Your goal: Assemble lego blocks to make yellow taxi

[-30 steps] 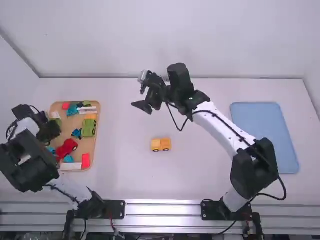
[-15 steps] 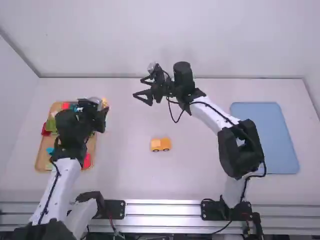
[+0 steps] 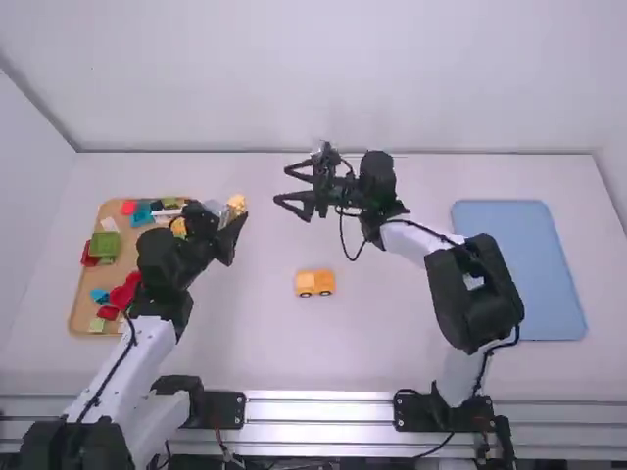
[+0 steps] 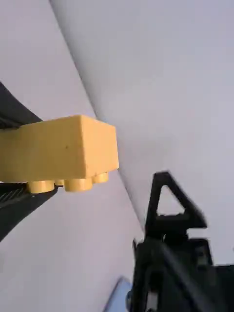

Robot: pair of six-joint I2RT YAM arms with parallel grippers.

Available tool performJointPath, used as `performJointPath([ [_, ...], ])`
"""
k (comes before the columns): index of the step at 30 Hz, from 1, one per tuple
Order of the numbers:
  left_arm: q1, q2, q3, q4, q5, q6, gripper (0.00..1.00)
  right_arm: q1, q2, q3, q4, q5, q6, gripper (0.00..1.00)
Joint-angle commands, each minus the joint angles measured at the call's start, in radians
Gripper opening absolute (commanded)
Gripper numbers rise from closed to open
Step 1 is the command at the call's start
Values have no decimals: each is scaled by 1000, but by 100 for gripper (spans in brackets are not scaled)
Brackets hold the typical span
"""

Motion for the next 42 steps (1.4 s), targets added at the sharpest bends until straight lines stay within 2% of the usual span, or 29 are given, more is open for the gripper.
performJointPath([
  [1, -9, 38, -1, 31, 67, -39, 20, 46, -60, -87, 54, 119, 40, 96],
  [5, -51, 85, -1, 85, 29, -47, 21, 75, -64, -115, 105, 145, 97, 95],
  [13, -167, 111, -1, 93, -122, -16, 21, 81, -63, -84, 59, 132, 107, 89],
  [28, -174, 111, -1, 85, -157, -41, 21, 132, -63, -84, 74, 145, 94, 87],
  [37, -176, 128, -1, 95, -163, -40, 21, 148, -63, -84, 78, 161, 92, 77],
  [42, -179, 142, -1, 96, -151, -40, 20, 146, -63, -84, 74, 171, 93, 79],
])
